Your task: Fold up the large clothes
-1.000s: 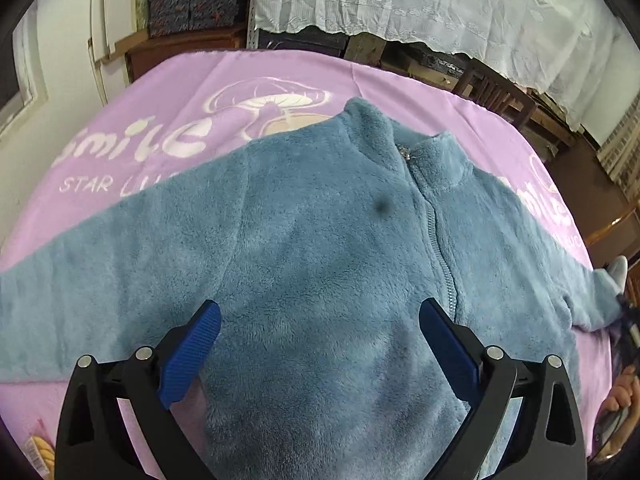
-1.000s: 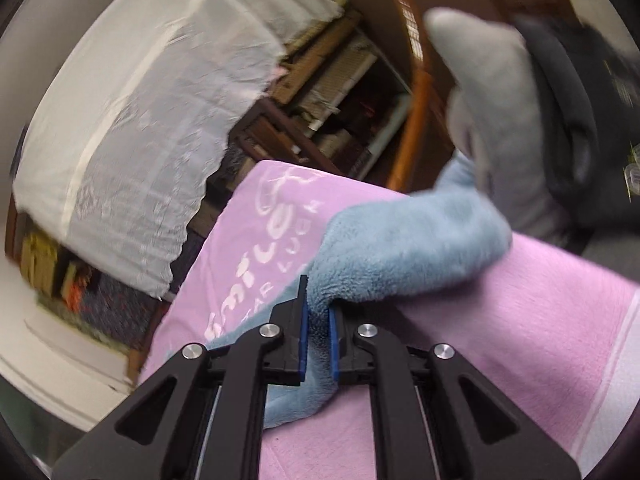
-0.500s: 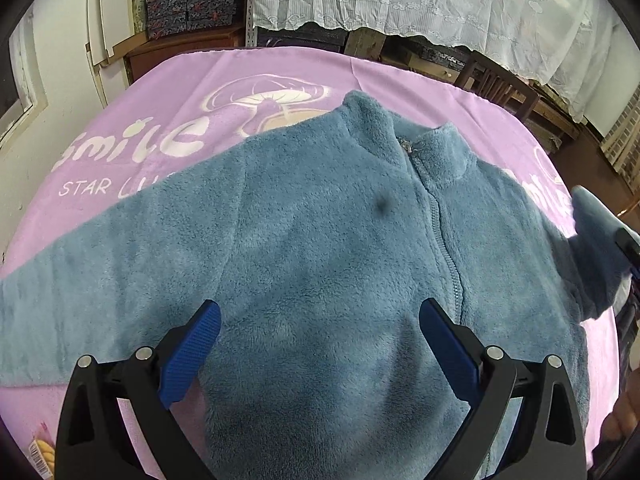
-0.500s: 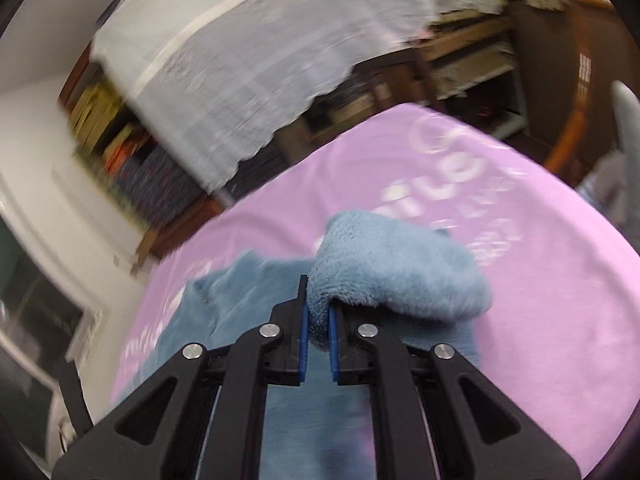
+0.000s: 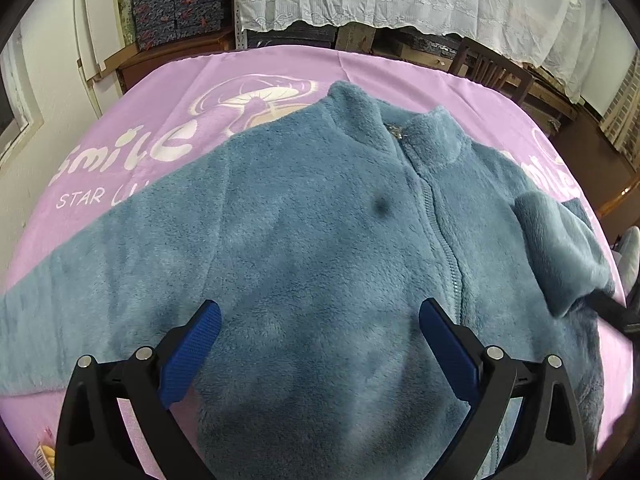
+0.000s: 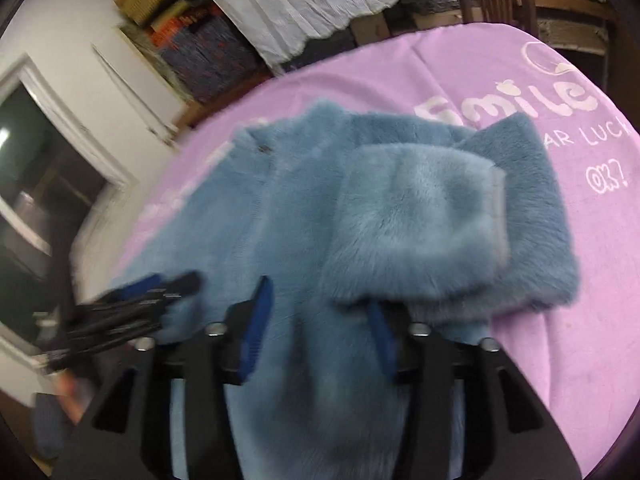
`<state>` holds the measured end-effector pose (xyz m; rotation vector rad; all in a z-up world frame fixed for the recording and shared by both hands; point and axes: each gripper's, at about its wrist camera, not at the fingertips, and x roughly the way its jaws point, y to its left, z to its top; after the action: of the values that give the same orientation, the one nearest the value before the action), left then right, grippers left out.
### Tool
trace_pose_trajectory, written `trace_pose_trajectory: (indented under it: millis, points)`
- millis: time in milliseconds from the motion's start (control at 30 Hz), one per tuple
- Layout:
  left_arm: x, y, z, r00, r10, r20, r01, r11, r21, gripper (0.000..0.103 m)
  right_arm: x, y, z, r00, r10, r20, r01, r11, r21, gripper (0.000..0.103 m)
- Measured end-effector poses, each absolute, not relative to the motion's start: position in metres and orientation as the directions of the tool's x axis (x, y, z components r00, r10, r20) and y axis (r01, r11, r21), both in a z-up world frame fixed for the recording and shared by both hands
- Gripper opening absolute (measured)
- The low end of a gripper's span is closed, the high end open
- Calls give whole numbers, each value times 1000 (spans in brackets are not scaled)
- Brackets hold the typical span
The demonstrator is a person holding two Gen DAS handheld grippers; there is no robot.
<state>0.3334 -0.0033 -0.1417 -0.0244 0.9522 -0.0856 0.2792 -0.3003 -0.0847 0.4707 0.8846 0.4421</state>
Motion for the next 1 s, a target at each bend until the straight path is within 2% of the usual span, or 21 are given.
trace_pose_trajectory:
  millis: [67,200,367,467,567,733,933,1000]
  points:
    - [328,-10,-139,595,-80,-800,85,996,-37,100,267,-321,-70,604,545,-581,-167,800,577,61]
    - [309,-46,-126,660,-62,-749,171,983,70,99,265,-375,-56,710,460,-533,-61,794,605,62]
    - [297,-117,-119,662,-93,-744,350,915,198,100,282,-417,-74,771,346,-535,90,771,630,42]
    - [297,-158,-119,673,-96,-734,411,873,263,100,291,-431,-98,731,391,-558,132,722,679,29]
    - [305,-191,-127,680,-93,-727,447,839,311,100,295,-431,-109,704,390,-594,145,739,658,28]
    - [315,-221,-143,698,-67,-713,471,793,386,100,295,-430,-115,691,415,-592,147,721,677,28]
    - [333,-221,-135,682,-119,-721,478,819,317,99,297,-428,-122,674,436,-596,159,702,694,28]
    - [335,-221,-132,683,-143,-716,484,822,298,90,298,-423,-123,665,436,-606,160,709,686,28]
